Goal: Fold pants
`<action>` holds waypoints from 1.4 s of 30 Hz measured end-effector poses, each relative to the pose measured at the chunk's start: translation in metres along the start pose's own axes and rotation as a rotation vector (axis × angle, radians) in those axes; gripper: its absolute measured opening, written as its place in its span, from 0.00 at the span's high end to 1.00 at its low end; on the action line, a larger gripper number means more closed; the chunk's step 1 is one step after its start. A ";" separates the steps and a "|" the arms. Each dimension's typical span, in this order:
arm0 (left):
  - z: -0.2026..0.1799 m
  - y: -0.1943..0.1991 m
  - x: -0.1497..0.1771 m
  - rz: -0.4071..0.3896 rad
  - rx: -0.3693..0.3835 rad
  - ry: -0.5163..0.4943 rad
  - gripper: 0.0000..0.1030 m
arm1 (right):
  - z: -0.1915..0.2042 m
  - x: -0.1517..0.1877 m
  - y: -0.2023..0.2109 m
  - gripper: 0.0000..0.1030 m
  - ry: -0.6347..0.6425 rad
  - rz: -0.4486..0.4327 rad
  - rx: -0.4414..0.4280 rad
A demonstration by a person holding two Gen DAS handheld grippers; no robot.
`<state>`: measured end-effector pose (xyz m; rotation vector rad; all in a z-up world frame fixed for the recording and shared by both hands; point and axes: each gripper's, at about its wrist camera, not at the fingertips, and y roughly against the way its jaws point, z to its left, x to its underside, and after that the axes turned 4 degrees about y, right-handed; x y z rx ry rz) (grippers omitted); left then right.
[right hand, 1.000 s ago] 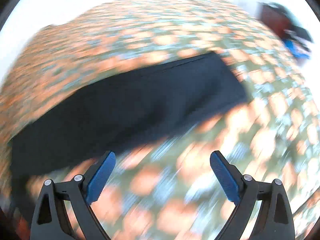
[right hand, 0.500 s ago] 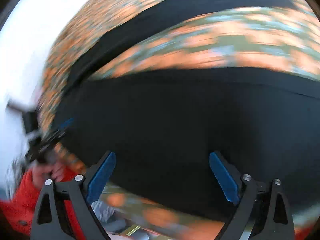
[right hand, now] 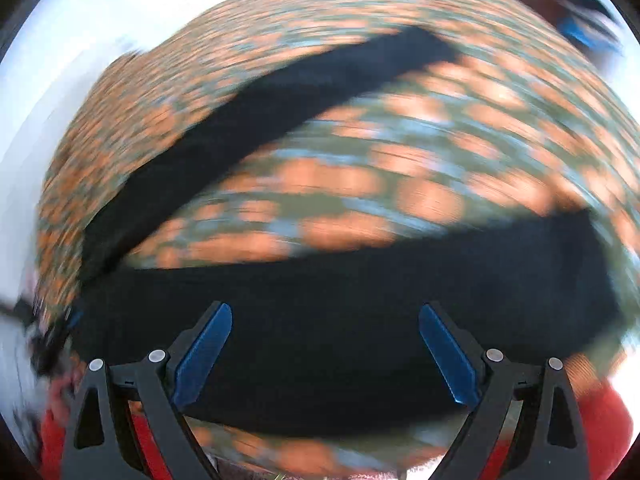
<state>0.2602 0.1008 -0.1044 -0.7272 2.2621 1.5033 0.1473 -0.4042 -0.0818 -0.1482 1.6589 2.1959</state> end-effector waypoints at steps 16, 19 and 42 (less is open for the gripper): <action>0.045 -0.061 0.015 -0.025 -0.251 -0.060 0.01 | 0.223 -0.116 -0.172 0.08 0.492 -0.032 -0.152; 0.040 -0.061 0.022 -0.028 -0.270 -0.085 0.00 | 0.170 -0.137 -0.186 0.08 0.467 -0.002 -0.127; 0.036 -0.065 0.029 -0.070 -0.319 -0.132 0.00 | -0.271 -0.245 -0.053 0.09 -0.126 -0.152 0.255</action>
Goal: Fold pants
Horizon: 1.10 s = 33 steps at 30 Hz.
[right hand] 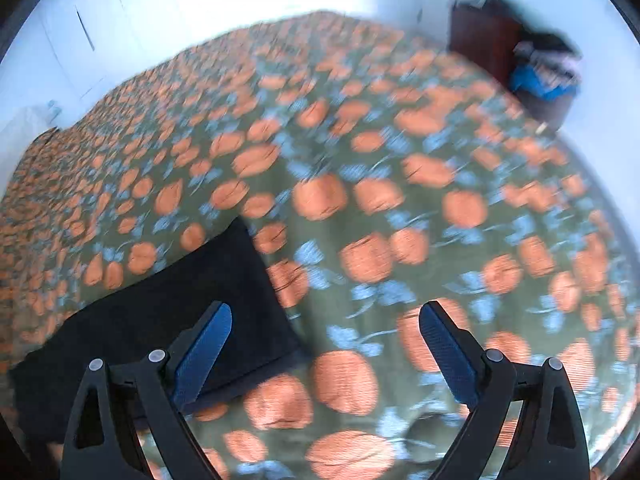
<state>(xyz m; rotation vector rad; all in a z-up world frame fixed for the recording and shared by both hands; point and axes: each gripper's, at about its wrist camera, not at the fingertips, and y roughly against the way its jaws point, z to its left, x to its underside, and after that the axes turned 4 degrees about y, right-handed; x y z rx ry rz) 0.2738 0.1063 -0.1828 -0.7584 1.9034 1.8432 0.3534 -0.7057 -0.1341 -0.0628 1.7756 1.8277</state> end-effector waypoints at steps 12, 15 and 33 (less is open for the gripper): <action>0.000 0.000 0.002 -0.014 -0.003 -0.001 0.00 | 0.083 -0.012 -0.066 0.80 0.222 0.053 0.027; -0.001 -0.001 0.002 -0.011 -0.005 -0.002 0.00 | 0.086 -0.005 -0.028 0.90 0.234 -0.035 0.005; -0.001 0.000 0.002 -0.008 -0.028 -0.010 0.00 | 0.014 0.275 0.138 0.62 0.076 -0.061 0.046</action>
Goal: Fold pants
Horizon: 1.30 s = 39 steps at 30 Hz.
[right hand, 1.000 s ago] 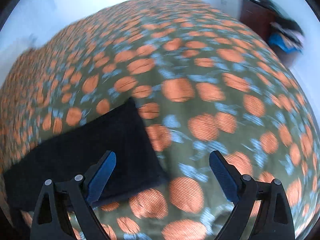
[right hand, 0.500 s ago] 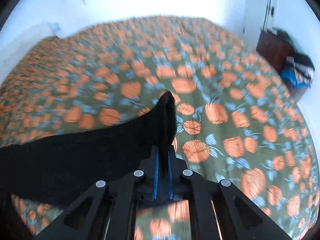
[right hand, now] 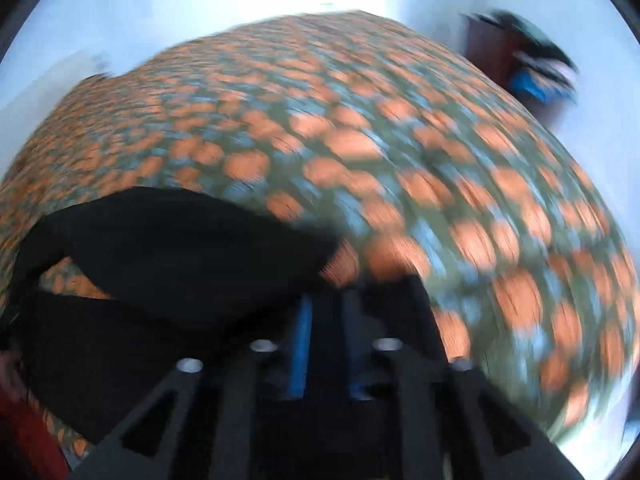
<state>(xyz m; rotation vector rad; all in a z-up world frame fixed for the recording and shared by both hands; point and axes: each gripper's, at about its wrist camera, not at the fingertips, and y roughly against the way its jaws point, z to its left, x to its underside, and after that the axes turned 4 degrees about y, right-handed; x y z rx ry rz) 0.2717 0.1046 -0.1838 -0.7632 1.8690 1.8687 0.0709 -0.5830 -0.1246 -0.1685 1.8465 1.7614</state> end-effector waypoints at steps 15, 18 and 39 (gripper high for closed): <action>-0.038 0.081 0.023 0.113 0.301 0.046 0.01 | 0.108 0.047 0.060 0.17 0.040 -0.170 -0.100; -0.044 0.083 0.040 0.108 0.308 0.014 0.01 | 0.131 0.054 0.055 0.17 0.095 -0.159 -0.136; -0.053 0.059 0.059 0.041 0.180 -0.134 0.00 | 0.139 0.082 0.057 0.17 0.191 -0.171 -0.118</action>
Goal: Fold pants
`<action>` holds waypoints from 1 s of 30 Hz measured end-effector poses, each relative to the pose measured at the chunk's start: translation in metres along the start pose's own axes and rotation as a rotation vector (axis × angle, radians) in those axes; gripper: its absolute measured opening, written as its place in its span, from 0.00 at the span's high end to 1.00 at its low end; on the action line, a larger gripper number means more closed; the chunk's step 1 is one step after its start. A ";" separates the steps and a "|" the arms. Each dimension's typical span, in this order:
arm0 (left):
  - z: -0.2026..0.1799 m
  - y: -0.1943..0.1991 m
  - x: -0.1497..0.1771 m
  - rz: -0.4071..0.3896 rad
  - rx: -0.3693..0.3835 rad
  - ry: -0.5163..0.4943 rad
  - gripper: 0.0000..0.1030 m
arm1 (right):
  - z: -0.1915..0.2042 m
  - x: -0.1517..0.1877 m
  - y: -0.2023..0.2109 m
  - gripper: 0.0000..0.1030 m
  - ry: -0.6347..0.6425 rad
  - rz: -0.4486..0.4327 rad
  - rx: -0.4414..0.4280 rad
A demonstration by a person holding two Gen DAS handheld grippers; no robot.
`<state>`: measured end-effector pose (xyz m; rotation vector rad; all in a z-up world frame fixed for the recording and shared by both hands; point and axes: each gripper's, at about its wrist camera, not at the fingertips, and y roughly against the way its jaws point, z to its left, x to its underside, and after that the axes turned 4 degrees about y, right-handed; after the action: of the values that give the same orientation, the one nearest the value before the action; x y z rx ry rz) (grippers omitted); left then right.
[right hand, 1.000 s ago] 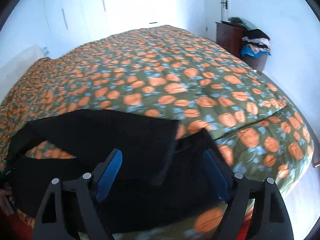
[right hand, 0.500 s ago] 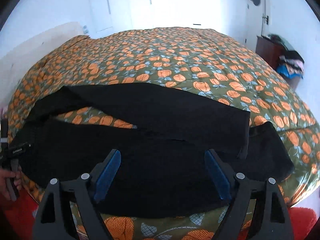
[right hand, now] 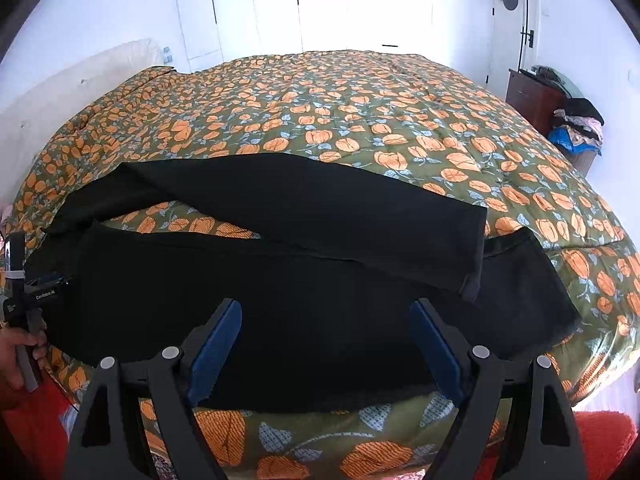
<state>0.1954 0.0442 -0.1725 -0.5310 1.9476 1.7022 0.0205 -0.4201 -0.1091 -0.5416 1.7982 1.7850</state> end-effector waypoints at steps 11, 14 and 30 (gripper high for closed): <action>-0.004 0.000 0.002 0.003 -0.021 -0.012 0.00 | -0.009 0.005 0.004 0.17 -0.030 0.001 0.003; -0.003 0.001 0.002 0.007 -0.019 -0.010 0.00 | -0.010 0.005 0.005 0.17 -0.034 -0.004 0.003; -0.002 0.013 0.002 0.017 0.018 0.016 0.01 | -0.014 0.006 0.008 0.17 -0.054 -0.011 -0.007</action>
<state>0.1857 0.0447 -0.1631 -0.5236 1.9823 1.6940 0.0095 -0.4332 -0.1072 -0.5004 1.7493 1.7825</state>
